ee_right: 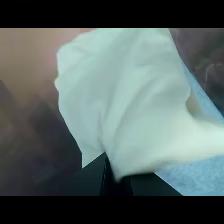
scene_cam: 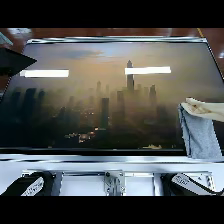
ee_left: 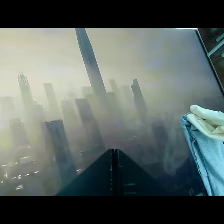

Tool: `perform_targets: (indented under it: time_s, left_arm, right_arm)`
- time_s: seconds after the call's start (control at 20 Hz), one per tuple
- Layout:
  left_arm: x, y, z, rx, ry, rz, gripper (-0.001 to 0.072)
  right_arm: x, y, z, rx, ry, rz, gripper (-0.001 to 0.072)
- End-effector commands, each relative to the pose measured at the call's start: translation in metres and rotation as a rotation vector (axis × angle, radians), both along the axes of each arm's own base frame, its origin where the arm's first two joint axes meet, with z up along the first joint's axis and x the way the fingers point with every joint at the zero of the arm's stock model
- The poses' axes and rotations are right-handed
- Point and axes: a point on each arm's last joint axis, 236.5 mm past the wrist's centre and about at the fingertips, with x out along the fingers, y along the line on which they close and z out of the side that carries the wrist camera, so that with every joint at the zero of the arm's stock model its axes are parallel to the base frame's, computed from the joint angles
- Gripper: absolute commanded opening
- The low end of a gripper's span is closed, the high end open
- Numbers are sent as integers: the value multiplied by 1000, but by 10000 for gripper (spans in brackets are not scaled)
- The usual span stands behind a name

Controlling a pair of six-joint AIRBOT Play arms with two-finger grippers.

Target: Fold the shirts.

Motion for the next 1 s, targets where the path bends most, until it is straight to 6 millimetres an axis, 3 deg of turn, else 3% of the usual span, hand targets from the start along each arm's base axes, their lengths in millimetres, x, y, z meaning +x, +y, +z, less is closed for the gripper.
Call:
perform_targets:
  time_s: [0.0, 0.25, 0.4, 0.45, 0.5, 0.55, 0.65, 0.75, 0.85, 0.95]
  left_arm:
    - [-2, 0, 3, -1, -9, 3, 34]
    - [5, 2, 4, -9, -19, 18, 34]
    - [5, 2, 4, -8, -19, 18, 34]
    - [5, 2, 4, -8, -18, 18, 34]
    - [6, 2, 3, -8, -15, 18, 34]
    - [7, 2, 1, -9, -11, 19, 34]
    - [11, 3, -3, -10, 1, 19, 35]
    - [16, 3, -9, -11, 17, 19, 35]
    - [23, 2, -21, 10, 40, 11, 34]
    - [32, 3, -56, 159, 88, 8, 32]
  right_arm:
    - [-44, 14, -30, 87, 173, -11, 63]
    - [-123, 33, -90, 149, 499, -64, 63]
    - [-157, 51, -132, 207, 633, -94, 80]
    - [-160, 55, -142, 221, 644, -107, 257]
    - [-160, 57, -149, 224, 639, -105, 599]
    - [-159, 55, -149, 213, 633, -104, 659]
    - [-151, 44, -138, 171, 598, -111, 658]
    - [-128, 20, -108, 70, 494, -115, 657]
    - [-87, -3, -61, -63, 292, -103, 656]
    - [-30, -2, 0, -212, 24, -19, 657]
